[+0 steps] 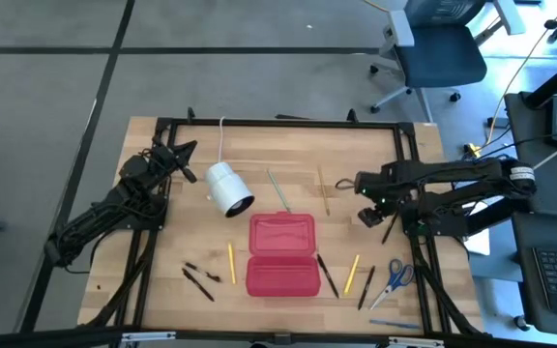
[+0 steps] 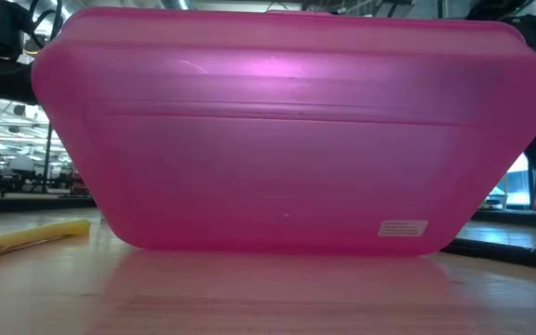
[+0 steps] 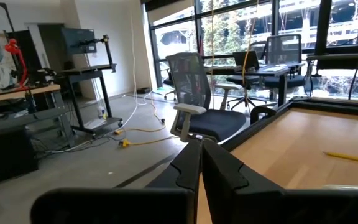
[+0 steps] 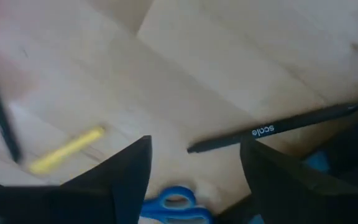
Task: Pick & place school supplies into a supply box
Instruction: Put the black pen into the pink supply box
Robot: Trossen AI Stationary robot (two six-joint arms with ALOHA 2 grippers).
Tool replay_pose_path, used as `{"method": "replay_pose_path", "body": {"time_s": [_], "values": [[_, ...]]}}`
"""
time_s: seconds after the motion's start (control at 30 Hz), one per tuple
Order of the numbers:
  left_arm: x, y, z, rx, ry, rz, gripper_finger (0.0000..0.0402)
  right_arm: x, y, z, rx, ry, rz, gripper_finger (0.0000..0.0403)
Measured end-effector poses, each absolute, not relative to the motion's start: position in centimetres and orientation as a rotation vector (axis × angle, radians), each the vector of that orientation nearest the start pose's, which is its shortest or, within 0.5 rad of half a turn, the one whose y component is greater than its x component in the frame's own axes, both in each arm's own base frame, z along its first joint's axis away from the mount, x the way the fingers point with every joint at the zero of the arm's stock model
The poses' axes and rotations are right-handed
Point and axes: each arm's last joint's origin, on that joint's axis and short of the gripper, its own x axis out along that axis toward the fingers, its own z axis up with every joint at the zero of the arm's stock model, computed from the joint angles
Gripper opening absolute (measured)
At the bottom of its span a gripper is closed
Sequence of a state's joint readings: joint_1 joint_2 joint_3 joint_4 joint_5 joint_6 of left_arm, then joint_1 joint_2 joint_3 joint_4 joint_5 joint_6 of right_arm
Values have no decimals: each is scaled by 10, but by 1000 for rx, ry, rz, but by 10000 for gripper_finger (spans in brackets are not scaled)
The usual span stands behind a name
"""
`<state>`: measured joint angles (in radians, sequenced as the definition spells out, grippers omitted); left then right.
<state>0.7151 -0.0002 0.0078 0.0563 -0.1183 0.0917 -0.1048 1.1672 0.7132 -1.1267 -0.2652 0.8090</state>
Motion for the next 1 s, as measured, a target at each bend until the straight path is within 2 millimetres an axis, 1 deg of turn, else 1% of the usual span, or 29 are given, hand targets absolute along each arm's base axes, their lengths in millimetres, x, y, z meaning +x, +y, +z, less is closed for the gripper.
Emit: {"method": "replay_pose_path", "body": {"time_s": [0.07, 0.17, 0.23, 0.4, 0.57, 0.7, 1.0], "values": [[71, 66, 172, 106, -25, 836, 12, 164, -2, 194, 805, 1587, -450, 241], [71, 66, 172, 106, -25, 836, 12, 166, 8, 189, 620, 1624, -396, 236], [71, 66, 172, 106, -25, 836, 11, 167, 14, 186, 542, 1646, -367, 232], [71, 66, 172, 106, -25, 836, 8, 168, 27, 180, 467, 1719, -331, 227], [71, 66, 172, 106, -25, 836, 12, 165, 40, 171, 371, 1841, -323, 226], [71, 66, 172, 105, -25, 836, 11, 165, 50, 163, 281, 1904, -291, 226], [71, 66, 172, 103, -26, 836, 10, 171, 61, 141, 128, 1978, -325, 226]]}}
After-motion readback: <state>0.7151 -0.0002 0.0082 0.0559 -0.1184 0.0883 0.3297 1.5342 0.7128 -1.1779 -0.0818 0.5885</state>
